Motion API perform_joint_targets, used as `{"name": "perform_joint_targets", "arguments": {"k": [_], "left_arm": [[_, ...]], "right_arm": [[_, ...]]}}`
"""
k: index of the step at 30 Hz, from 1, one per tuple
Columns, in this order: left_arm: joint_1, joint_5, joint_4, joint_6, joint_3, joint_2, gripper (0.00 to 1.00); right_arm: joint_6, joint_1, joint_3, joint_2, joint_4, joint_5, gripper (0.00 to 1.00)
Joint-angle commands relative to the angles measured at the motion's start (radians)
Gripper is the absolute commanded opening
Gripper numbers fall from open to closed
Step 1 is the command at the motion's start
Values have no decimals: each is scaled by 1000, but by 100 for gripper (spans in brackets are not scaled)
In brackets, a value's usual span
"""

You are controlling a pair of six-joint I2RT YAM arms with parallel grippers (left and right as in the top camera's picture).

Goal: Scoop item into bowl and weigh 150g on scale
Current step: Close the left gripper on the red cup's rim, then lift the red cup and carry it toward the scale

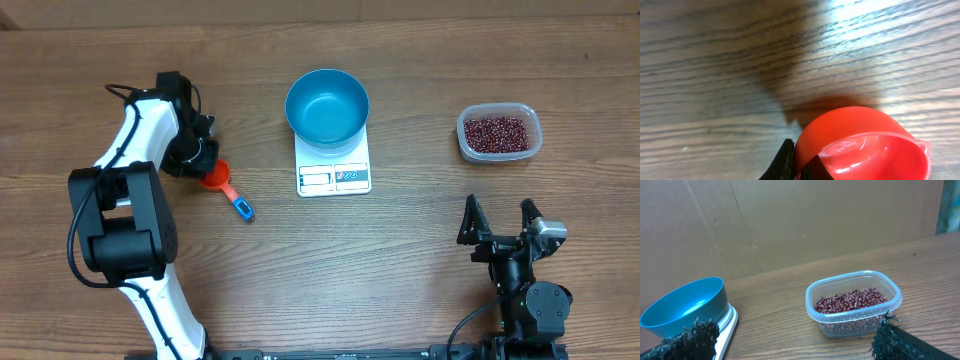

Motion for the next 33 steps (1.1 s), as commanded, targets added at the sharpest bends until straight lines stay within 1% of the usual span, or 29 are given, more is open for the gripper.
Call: {"name": "perform_joint_targets", "arguments": {"k": [1, 5, 7, 9, 12, 15, 21, 26, 28, 33], "left_arm": [[2, 28, -31, -12, 73, -109, 4], [0, 29, -77, -72, 114, -214, 4], [0, 35, -93, -126, 121, -280, 4], [0, 78, -101, -171, 121, -356, 4], [-1, 167, -105, -270, 121, -453, 4], [-1, 225, -128, -434, 121, -546, 4], [-5, 228, -253, -789, 121, -674, 4], [-16, 229, -378, -1005, 121, -705, 4], [-21, 228, -415, -1056, 120, -705, 4], [-41, 216, -444, -1055, 119, -705, 5]], "right_arm": [[0, 6, -11, -8, 6, 2, 100], [0, 6, -11, -8, 6, 2, 100], [0, 6, -11, -8, 6, 3, 100], [0, 5, -11, -8, 6, 3, 100], [0, 6, -11, -8, 6, 3, 100], [0, 6, -11, -8, 6, 2, 100], [0, 6, -11, -8, 6, 2, 100], [0, 6, -11, -8, 6, 2, 100], [0, 6, -11, -8, 6, 3, 100], [0, 6, -11, -8, 6, 2, 100]]}}
